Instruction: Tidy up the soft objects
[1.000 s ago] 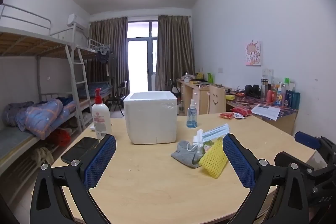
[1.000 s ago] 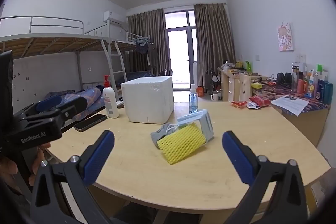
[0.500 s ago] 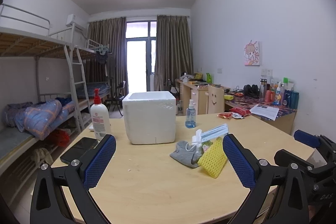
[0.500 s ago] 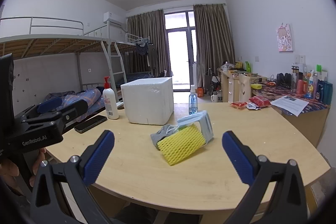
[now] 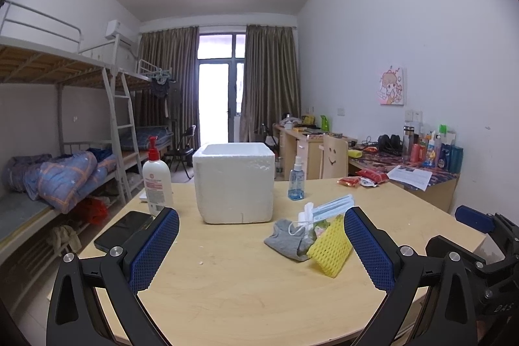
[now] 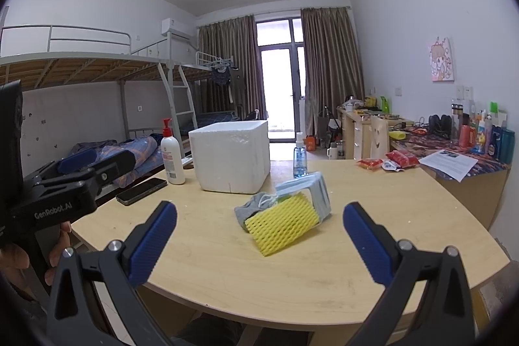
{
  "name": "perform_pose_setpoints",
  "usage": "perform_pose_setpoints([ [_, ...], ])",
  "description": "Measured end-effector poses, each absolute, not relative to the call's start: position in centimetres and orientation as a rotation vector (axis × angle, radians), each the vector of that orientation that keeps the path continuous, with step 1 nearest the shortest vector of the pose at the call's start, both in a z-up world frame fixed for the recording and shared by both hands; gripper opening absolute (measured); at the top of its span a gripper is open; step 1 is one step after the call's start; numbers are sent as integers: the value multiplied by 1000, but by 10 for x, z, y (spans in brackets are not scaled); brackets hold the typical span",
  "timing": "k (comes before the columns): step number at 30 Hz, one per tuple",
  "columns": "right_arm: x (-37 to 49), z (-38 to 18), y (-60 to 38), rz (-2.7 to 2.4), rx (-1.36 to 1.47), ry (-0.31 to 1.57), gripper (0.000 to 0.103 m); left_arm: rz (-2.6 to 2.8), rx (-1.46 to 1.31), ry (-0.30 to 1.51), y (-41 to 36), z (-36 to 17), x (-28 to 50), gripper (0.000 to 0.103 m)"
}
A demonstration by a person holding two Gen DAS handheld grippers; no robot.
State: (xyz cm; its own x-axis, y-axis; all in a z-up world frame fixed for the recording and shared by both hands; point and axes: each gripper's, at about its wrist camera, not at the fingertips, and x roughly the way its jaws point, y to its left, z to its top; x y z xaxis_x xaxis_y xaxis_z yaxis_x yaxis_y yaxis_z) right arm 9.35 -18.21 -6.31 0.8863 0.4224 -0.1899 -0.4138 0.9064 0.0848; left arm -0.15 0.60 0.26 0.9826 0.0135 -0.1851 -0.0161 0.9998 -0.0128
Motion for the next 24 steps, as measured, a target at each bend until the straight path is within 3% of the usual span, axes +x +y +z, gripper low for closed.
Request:
perform_pose_setpoints([
  [24, 93, -65, -180, 436, 39, 209, 103, 11, -4, 202, 6, 2, 1, 102],
])
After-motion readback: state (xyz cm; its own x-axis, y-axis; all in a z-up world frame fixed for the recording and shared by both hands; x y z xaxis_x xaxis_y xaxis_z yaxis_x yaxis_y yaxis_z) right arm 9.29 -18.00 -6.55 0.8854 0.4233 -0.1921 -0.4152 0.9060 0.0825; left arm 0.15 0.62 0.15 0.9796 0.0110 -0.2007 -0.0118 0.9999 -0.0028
